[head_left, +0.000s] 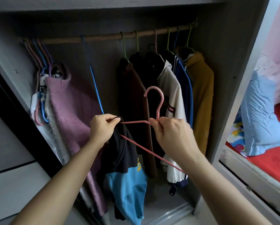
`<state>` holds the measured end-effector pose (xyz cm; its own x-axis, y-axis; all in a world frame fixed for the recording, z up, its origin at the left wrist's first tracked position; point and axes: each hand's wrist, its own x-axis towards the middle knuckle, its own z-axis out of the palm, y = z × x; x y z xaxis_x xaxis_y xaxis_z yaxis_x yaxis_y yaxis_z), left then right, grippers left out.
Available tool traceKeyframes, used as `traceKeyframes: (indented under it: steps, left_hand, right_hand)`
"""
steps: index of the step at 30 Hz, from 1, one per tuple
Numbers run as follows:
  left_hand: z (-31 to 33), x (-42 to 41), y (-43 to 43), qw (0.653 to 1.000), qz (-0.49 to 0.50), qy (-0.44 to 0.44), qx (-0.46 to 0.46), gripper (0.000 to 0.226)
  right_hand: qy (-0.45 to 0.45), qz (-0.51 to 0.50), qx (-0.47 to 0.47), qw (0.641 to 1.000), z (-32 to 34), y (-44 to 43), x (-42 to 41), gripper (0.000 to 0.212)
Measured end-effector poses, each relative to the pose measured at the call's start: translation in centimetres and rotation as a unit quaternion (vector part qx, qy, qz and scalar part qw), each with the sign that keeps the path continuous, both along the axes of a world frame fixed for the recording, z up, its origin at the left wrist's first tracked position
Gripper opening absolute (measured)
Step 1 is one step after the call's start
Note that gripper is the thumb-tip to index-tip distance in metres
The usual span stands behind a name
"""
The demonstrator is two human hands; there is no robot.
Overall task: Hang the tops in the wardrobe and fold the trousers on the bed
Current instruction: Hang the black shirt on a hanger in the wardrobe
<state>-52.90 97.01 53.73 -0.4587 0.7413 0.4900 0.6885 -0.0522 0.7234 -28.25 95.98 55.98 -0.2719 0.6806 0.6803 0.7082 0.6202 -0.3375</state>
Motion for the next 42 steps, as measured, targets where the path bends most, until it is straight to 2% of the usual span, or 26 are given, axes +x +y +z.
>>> traceKeyframes:
  steps: [4, 6, 8, 10, 12, 15, 17, 19, 21, 23, 24, 26, 27, 29, 31, 33, 35, 37, 42]
  left_hand:
    - [1.8, 3.0, -0.6, 0.995, -0.074, -0.025, 0.060, 0.006]
    - [2.6, 4.0, -1.0, 0.988, -0.111, -0.058, 0.092, 0.008]
    - [3.2, 4.4, -1.2, 0.982, -0.138, -0.053, 0.115, 0.007]
    - [3.6, 4.2, -1.0, 0.984, -0.135, 0.005, 0.117, 0.004]
    - [3.9, 3.8, -0.5, 0.984, -0.113, 0.103, 0.089, 0.009]
    - [4.3, 4.2, 0.0, 0.951, -0.048, 0.295, 0.079, 0.017]
    - [4.7, 4.9, 0.4, 0.937, -0.044, 0.328, 0.109, 0.017]
    - [4.9, 5.4, 0.9, 0.939, -0.073, 0.309, 0.128, 0.016]
    - [4.9, 5.8, 1.4, 0.938, -0.062, 0.315, 0.130, 0.017]
    - [4.6, 5.9, 1.7, 0.939, -0.028, 0.321, 0.121, 0.020]
    - [4.5, 6.0, 1.9, 0.941, -0.009, 0.316, 0.119, 0.020]
    - [4.2, 6.2, 2.4, 0.948, 0.026, 0.293, 0.122, 0.020]
    - [4.2, 6.2, 2.7, 0.952, 0.043, 0.277, 0.120, 0.020]
    - [4.2, 6.0, 3.2, 0.959, 0.070, 0.250, 0.111, 0.020]
    - [4.5, 5.7, 3.6, 0.965, 0.088, 0.227, 0.097, 0.022]
    - [4.9, 5.4, 3.9, 0.971, 0.105, 0.196, 0.088, 0.023]
    - [5.2, 5.2, 4.0, 0.973, 0.123, 0.170, 0.093, 0.022]
    - [5.4, 5.0, 3.9, 0.972, 0.137, 0.157, 0.105, 0.021]
    - [5.5, 4.2, 3.9, 0.971, 0.161, 0.133, 0.114, 0.021]
  right_hand:
    - [0.022, 0.010, -0.122, 0.992, -3.1, 1.8, -2.5, 0.052]
    - [0.058, 0.028, -0.147, 0.987, -4.3, 2.6, -2.9, 0.052]
    - [0.107, 0.058, -0.160, 0.980, -4.9, 3.1, -2.8, 0.053]
    - [0.154, 0.097, -0.145, 0.973, -4.7, 3.3, -2.1, 0.057]
    - [0.187, 0.120, -0.089, 0.971, -3.8, 3.7, -1.5, 0.061]
    - [0.227, 0.124, -0.039, 0.965, -2.6, 4.4, -0.8, 0.057]
    - [0.241, 0.126, -0.036, 0.962, -2.7, 4.7, -0.5, 0.051]
    - [0.242, 0.126, -0.054, 0.960, -3.1, 4.8, -0.2, 0.051]
    - [0.191, 0.124, -0.084, 0.970, -3.4, 5.0, 0.1, 0.053]
    - [0.079, 0.085, -0.073, 0.991, -3.6, 5.3, 0.5, 0.043]
    - [0.034, 0.043, -0.035, 0.998, -3.9, 5.4, 0.8, 0.038]
    - [0.037, -0.026, 0.073, 0.996, -4.4, 4.8, 1.1, 0.044]
    - [0.060, -0.020, 0.134, 0.989, -4.6, 4.2, 1.0, 0.043]
    - [0.043, 0.078, 0.200, 0.976, -5.6, 3.4, 0.7, 0.037]
    - [-0.061, 0.173, 0.125, 0.975, -6.9, 3.0, 0.6, 0.048]
    - [-0.174, 0.178, 0.000, 0.968, -8.2, 2.7, 0.4, 0.067]
    - [-0.272, 0.162, -0.069, 0.946, -9.6, 3.0, 0.3, 0.077]
    - [-0.322, 0.139, -0.091, 0.932, -10.2, 3.5, 0.3, 0.068]
    - [-0.372, 0.090, -0.115, 0.917, -10.1, 4.2, 0.4, 0.050]
